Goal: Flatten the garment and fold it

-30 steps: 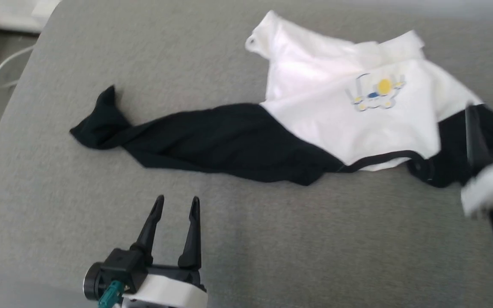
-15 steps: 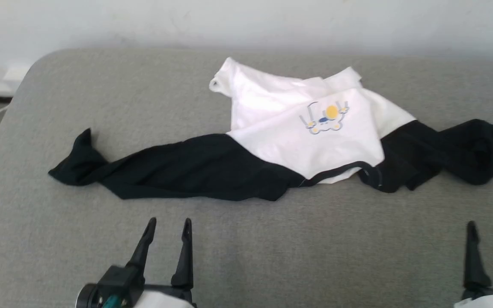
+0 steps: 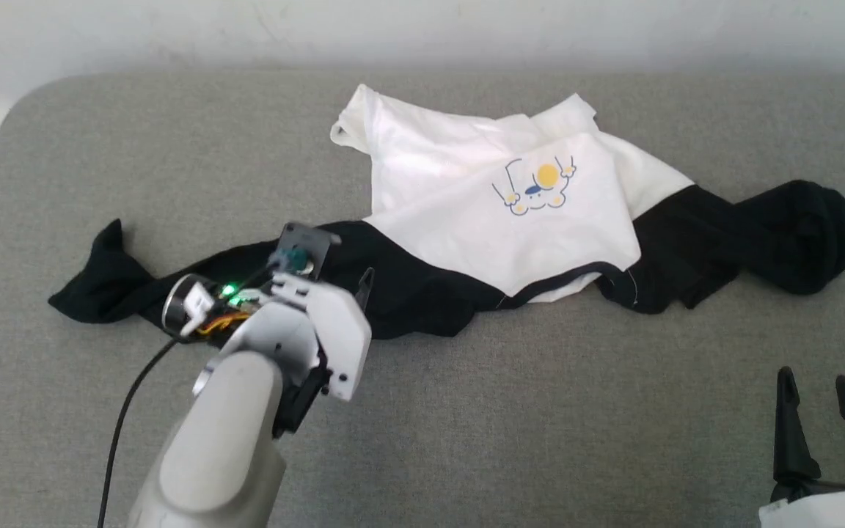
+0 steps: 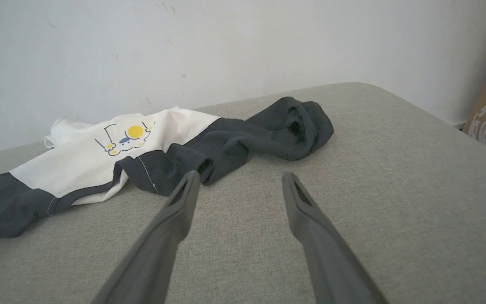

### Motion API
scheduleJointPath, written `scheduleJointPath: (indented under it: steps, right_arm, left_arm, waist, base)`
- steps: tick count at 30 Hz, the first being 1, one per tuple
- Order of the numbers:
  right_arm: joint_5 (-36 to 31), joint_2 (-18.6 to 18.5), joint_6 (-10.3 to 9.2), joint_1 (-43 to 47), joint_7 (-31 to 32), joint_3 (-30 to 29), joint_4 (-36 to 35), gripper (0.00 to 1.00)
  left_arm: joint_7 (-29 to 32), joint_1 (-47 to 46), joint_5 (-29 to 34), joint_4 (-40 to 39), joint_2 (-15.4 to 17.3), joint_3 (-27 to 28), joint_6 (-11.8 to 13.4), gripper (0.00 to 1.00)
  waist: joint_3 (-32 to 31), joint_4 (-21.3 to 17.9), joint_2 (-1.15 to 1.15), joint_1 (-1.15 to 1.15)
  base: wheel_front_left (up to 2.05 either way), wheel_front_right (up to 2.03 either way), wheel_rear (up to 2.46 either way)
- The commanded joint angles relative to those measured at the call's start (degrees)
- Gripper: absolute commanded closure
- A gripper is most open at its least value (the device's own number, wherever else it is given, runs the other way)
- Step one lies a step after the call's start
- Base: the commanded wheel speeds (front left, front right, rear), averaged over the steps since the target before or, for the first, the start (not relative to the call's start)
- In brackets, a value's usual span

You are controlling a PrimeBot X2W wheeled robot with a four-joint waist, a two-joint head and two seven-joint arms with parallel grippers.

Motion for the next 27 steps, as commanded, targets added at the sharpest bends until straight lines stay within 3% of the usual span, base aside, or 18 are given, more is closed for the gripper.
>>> scheduleJointPath:
  steps: [1, 6, 15, 16, 17, 18, 27]
  right_arm:
    - [-0.3, 0.1, -0.04, -1.2, -0.5, 0.3, 0.0, 0.00]
    - [-0.4, 0.1, -0.04, -2.7, -0.5, 1.2, 0.4, 0.00]
    - [-0.6, 0.1, -0.04, -3.7, -0.3, 0.9, 0.0, 0.00]
    - [-0.6, 0.1, -0.04, -3.8, -0.3, 0.8, -0.1, 0.00]
    - [-0.6, 0.1, -0.04, -3.8, -0.3, 0.8, -0.2, 0.00]
    - [-0.5, 0.1, -0.04, -3.7, -0.3, 0.8, -0.2, 0.00]
    - [-0.4, 0.1, -0.04, -3.2, 0.1, 0.6, 0.0, 0.00]
  left_arm:
    - [2.0, -1.7, -0.1, 2.1, -0.6, -0.5, -0.5, 0.00]
    - [9.1, -6.1, 0.1, 11.3, -0.7, -2.0, -0.9, 0.00]
    - [10.7, -7.2, 0.0, 22.1, 1.4, -2.2, -0.8, 0.00]
    - [10.7, -7.3, -0.3, 22.8, 1.3, -2.3, -0.9, 0.44]
    - [10.4, -7.3, -0.7, 23.4, 1.1, -2.1, -1.0, 0.77]
    - [10.3, -7.4, -1.5, 24.0, 0.8, -1.9, -1.1, 1.00]
    - [8.9, -7.9, -7.2, 22.2, -0.4, -2.1, -2.7, 1.00]
  waist:
    - [2.1, -1.0, 0.00, -0.01]
    - [3.8, -3.3, 0.00, -0.01]
    - [5.5, -7.2, 0.00, -0.01]
    - [5.6, -7.3, 0.00, -0.01]
    - [5.7, -7.4, 0.00, -0.01]
    - [5.8, -7.4, 0.00, -0.01]
    - [4.5, -4.5, 0.00, -0.01]
  base:
    - [0.00, 0.00, 0.00]
    - [0.00, 0.00, 0.00]
    - [0.00, 0.00, 0.00]
    - [0.00, 0.00, 0.00]
    - [0.00, 0.00, 0.00]
    - [0.00, 0.00, 0.00]
    - [0.00, 0.00, 0.00]
